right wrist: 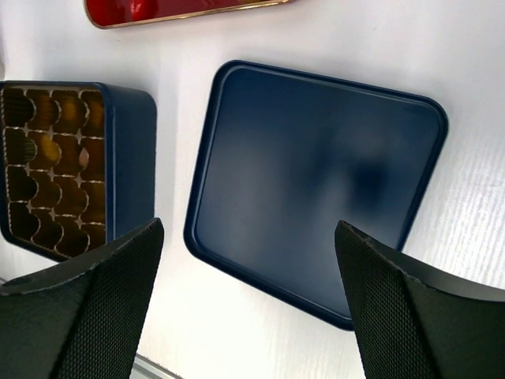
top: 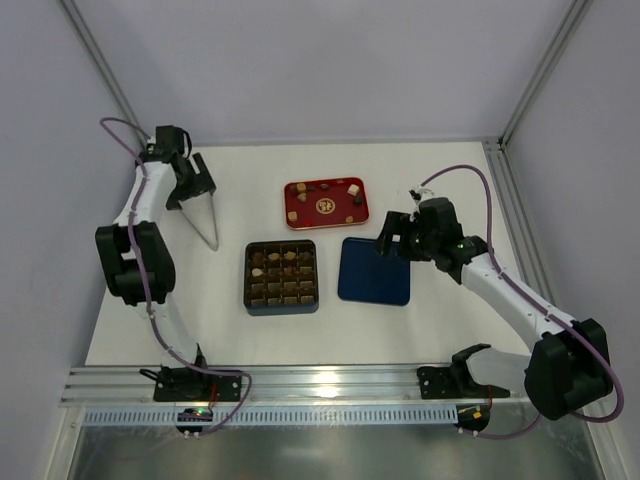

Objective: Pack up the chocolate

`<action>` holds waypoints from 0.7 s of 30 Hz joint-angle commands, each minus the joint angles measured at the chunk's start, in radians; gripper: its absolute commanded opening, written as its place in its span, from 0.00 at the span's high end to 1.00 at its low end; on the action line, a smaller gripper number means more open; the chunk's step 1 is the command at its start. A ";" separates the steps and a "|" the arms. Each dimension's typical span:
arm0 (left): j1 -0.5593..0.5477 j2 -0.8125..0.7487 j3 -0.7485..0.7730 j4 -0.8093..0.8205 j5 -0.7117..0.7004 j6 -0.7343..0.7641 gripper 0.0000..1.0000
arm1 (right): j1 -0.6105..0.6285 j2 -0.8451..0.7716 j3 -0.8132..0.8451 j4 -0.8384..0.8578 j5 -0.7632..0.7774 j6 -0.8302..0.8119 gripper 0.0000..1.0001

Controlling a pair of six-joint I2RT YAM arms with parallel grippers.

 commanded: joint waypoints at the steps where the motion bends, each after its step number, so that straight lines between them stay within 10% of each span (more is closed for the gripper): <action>1: -0.024 -0.196 -0.015 -0.008 0.049 0.005 0.14 | -0.030 0.014 0.045 -0.062 0.053 -0.019 0.12; 21: -0.622 -0.563 -0.325 0.194 0.331 -0.151 0.17 | -0.165 0.261 -0.092 0.007 0.138 0.058 0.53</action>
